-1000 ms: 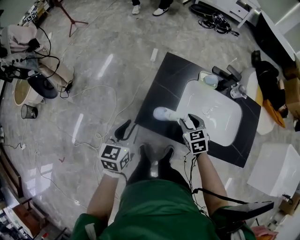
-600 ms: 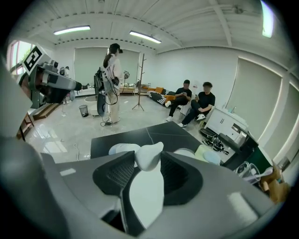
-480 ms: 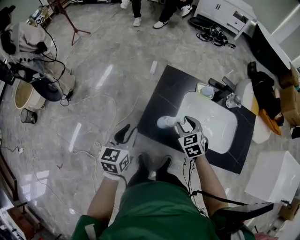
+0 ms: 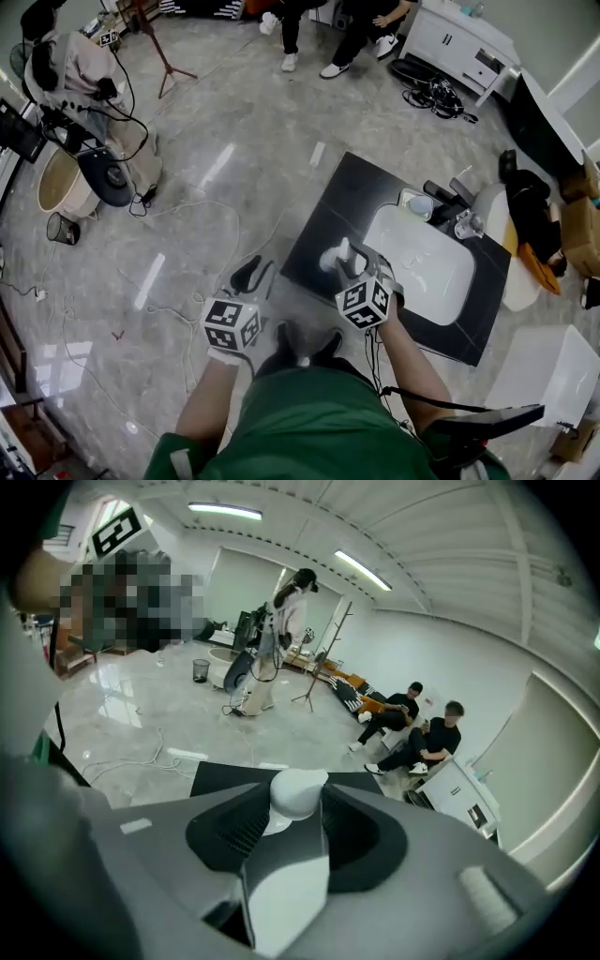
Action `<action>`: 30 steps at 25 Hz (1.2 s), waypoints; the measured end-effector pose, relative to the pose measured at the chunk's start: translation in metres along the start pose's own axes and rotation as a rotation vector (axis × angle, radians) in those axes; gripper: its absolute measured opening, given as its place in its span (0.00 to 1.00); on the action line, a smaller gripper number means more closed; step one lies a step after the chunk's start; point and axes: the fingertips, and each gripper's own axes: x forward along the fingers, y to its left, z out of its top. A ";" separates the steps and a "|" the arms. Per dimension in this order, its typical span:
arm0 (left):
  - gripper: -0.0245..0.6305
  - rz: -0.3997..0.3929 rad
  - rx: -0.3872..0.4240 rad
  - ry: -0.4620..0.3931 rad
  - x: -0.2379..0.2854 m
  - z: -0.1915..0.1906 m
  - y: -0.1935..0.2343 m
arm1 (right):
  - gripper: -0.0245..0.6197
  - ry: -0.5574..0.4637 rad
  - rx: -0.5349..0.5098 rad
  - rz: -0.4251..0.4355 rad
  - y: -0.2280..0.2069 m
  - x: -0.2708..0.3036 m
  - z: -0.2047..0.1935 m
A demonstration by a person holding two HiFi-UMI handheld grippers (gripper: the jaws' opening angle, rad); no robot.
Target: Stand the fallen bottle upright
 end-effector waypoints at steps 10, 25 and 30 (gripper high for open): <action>0.21 -0.003 0.020 -0.034 -0.012 0.020 -0.003 | 0.31 0.003 -0.007 0.031 0.020 -0.009 0.013; 0.21 -0.062 0.092 -0.080 -0.002 0.054 -0.037 | 0.31 -0.289 0.471 0.001 -0.041 -0.084 0.032; 0.19 -0.052 0.130 -0.130 -0.004 0.076 -0.048 | 0.25 -0.467 0.580 -0.097 -0.080 -0.134 0.050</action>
